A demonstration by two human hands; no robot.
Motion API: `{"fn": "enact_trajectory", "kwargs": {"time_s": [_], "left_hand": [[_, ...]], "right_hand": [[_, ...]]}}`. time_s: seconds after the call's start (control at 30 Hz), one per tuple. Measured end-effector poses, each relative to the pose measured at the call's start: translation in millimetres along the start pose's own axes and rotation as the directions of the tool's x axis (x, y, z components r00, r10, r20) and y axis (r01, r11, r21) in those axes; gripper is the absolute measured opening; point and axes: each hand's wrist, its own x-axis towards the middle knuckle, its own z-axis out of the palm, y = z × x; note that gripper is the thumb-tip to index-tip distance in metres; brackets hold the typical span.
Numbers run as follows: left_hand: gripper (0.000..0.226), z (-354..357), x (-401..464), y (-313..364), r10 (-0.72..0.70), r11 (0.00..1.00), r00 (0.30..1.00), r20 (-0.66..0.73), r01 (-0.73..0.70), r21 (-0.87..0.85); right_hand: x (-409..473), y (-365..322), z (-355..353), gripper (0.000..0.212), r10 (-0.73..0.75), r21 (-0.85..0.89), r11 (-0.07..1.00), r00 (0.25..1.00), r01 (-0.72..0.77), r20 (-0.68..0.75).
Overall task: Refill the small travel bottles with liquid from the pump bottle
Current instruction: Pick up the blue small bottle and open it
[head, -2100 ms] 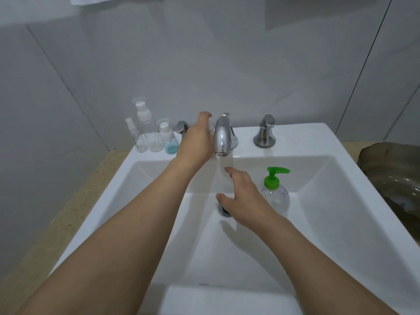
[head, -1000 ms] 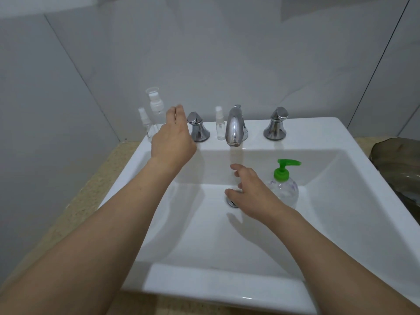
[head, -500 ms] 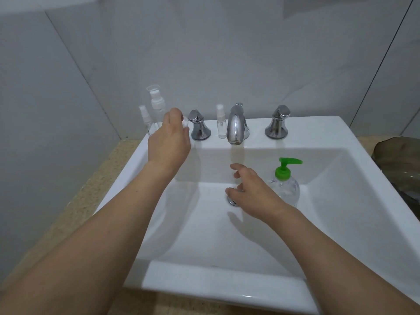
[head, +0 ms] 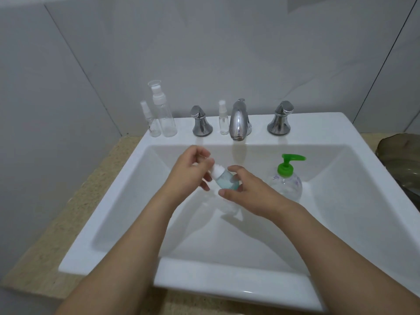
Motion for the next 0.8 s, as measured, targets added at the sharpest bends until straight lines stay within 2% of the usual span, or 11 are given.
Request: {"fn": "enact_trajectory", "kwargs": {"time_s": [0.1,0.4,0.53,0.8], "left_hand": [[0.018,2.2,0.8,-5.5,0.027,1.0,0.995,0.096,-0.027,0.009],[0.029,-2.5,1.8,-19.5,0.003,0.954,0.969,0.249,-0.077,0.29],[0.026,-2.7,2.3,-22.3,-0.004,0.941,0.963,0.269,-0.087,0.327],[0.013,-7.0,5.1,-24.6,-0.073,0.912,0.948,0.311,-0.063,0.404]], "right_hand": [[0.0,1.3,-2.3,0.05,0.035,-0.004,0.999,0.999,-0.035,-0.002],[-2.4,2.3,-5.7,0.038,0.058,-0.108,0.992,0.998,-0.061,-0.034],[-1.9,1.1,-7.1,0.036,0.035,-0.155,0.987,0.997,-0.045,-0.067],[-0.2,0.8,-6.6,0.043,0.065,-0.12,0.99,0.997,-0.07,-0.052]]}}
